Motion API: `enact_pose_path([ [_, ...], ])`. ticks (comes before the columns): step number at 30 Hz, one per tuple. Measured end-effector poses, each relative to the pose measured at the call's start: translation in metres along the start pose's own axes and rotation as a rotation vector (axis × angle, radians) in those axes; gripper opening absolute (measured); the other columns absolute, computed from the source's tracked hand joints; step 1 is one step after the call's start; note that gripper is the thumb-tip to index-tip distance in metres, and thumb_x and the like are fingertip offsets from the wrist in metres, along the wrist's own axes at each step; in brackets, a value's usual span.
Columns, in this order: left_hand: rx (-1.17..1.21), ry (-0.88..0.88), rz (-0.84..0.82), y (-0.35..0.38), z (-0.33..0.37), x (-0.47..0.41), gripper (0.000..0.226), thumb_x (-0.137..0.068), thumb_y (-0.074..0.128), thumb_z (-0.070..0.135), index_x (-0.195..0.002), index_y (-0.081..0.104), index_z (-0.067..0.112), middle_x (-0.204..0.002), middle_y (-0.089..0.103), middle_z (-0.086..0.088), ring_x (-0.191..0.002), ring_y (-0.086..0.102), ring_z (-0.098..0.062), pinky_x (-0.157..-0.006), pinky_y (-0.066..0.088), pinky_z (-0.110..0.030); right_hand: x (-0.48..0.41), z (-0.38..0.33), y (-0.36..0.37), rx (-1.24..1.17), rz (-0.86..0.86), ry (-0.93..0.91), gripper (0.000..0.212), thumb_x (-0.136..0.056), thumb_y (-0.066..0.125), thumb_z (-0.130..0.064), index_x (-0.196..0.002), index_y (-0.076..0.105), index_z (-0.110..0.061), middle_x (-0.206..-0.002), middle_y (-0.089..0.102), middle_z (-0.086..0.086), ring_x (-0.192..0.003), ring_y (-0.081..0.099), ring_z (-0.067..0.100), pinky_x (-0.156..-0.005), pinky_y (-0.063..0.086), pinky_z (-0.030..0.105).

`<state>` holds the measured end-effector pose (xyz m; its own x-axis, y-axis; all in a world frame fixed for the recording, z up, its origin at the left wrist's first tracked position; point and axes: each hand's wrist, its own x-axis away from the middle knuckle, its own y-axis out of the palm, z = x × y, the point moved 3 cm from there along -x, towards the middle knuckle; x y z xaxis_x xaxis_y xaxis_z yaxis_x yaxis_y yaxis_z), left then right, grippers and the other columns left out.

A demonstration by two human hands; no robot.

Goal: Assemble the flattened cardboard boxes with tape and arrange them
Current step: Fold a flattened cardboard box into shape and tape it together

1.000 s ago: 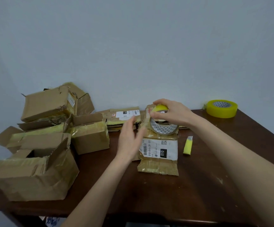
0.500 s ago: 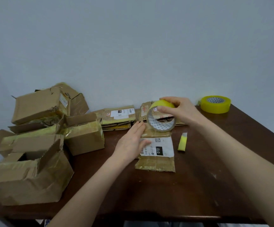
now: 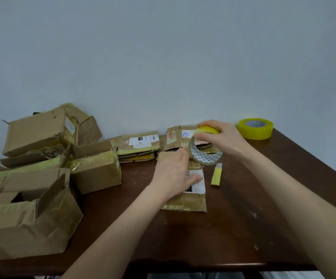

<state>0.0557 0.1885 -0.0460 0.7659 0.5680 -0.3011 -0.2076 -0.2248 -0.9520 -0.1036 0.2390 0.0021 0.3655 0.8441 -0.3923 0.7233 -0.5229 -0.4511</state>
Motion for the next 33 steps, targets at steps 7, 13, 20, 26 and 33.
enact_pose_path([
  [7,-0.051,0.015,0.063,0.010,-0.008,0.004,0.069,-0.089,0.031,0.066,-0.138,0.043,0.018,-0.139,0.049,0.000,-0.130,0.040,-0.017,-0.110,0.027,-0.033,0.012,0.013,0.018,-0.456,0.013,0.144,0.031,-0.080,0.075,-0.030,-0.108,0.062,-0.024,-0.104,0.068,0.004,-0.089,0.067,0.013,-0.080,0.054,0.028],
  [13,-0.108,-0.082,0.121,0.017,-0.001,-0.002,0.085,-0.078,0.012,0.078,-0.125,0.057,0.023,-0.126,0.059,0.007,-0.124,0.046,-0.012,-0.108,0.030,-0.034,0.020,0.006,0.015,-0.446,0.021,0.066,0.018,-0.084,0.071,-0.022,-0.094,0.065,-0.035,-0.103,0.069,0.001,-0.088,0.066,0.009,-0.077,0.056,0.032],
  [20,-0.146,-0.073,0.057,0.014,-0.011,0.006,0.076,-0.087,0.021,0.072,-0.143,0.040,0.023,-0.149,0.040,0.004,-0.139,0.031,-0.014,-0.115,0.022,-0.037,0.015,0.014,0.002,-0.382,-0.004,0.085,0.017,-0.081,0.074,-0.021,-0.093,0.068,-0.033,-0.095,0.071,-0.005,-0.087,0.066,0.007,-0.078,0.054,0.026],
  [26,-0.152,-0.096,0.009,0.016,-0.046,0.014,0.083,-0.077,-0.001,0.075,-0.150,0.017,0.039,-0.156,0.026,0.007,-0.143,0.023,-0.014,-0.116,0.018,-0.038,0.028,0.047,-0.007,-0.250,-0.053,0.149,0.017,-0.082,0.072,-0.033,-0.099,0.070,-0.033,-0.106,0.070,-0.006,-0.094,0.063,0.005,-0.072,0.048,0.015],
  [33,-0.134,-0.078,0.001,0.015,-0.043,0.014,0.082,-0.075,-0.005,0.071,-0.149,0.013,0.042,-0.157,0.022,0.013,-0.144,0.023,-0.019,-0.115,0.019,-0.043,0.027,0.060,0.002,-0.155,-0.099,0.176,0.028,-0.078,0.076,-0.037,-0.104,0.070,-0.031,-0.107,0.068,-0.004,-0.098,0.063,0.011,-0.077,0.045,0.021],
])
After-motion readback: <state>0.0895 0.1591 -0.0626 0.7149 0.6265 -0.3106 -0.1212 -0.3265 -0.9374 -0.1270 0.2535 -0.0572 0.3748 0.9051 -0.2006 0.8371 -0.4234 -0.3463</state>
